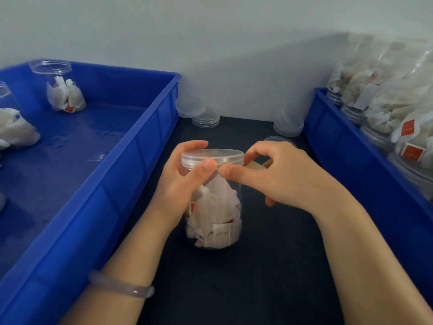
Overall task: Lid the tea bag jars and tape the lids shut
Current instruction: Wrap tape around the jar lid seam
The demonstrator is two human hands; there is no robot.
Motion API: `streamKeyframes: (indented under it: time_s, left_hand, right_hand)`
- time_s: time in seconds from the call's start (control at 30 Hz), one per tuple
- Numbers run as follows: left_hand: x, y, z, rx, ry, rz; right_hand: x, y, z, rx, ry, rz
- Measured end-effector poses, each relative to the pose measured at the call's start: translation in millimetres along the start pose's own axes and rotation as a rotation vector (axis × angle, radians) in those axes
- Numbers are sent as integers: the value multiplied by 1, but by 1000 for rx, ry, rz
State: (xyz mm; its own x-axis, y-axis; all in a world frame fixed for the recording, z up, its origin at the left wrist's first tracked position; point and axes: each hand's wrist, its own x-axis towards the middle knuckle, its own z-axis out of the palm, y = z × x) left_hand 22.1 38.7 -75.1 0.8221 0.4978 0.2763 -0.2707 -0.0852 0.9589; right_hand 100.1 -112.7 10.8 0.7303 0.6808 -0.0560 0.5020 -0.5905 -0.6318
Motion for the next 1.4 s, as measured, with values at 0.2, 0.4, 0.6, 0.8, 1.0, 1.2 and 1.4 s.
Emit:
streamKeyframes:
  time_s: [0.2,0.4,0.6,0.8,1.0,1.2,1.4]
  left_hand:
    - [-1,3,6,68,28,61]
    - [-2,6,7,265,83,137]
    - [4,4,3,227,227,126]
    - [4,-1,-1,118,159,106]
    - [4,-4,-3,85,121,122]
    - [4,-5,-3,18,82,56]
    - [5,-7,-6,-29,-16,-45]
  right_hand:
    - [-2,9,-10,-14,46,-21]
    - [-5,8,-10,-126,88,-48]
    - [-13,5,-16,-66,-55,-169]
    - [-3,10,-15,-37,-29,-146]
    - [5,16,-11,-26,-63,-115]
    - [7,18,-14,-12,-109,-123]
    - [9,21,-13,7,-177,-146]
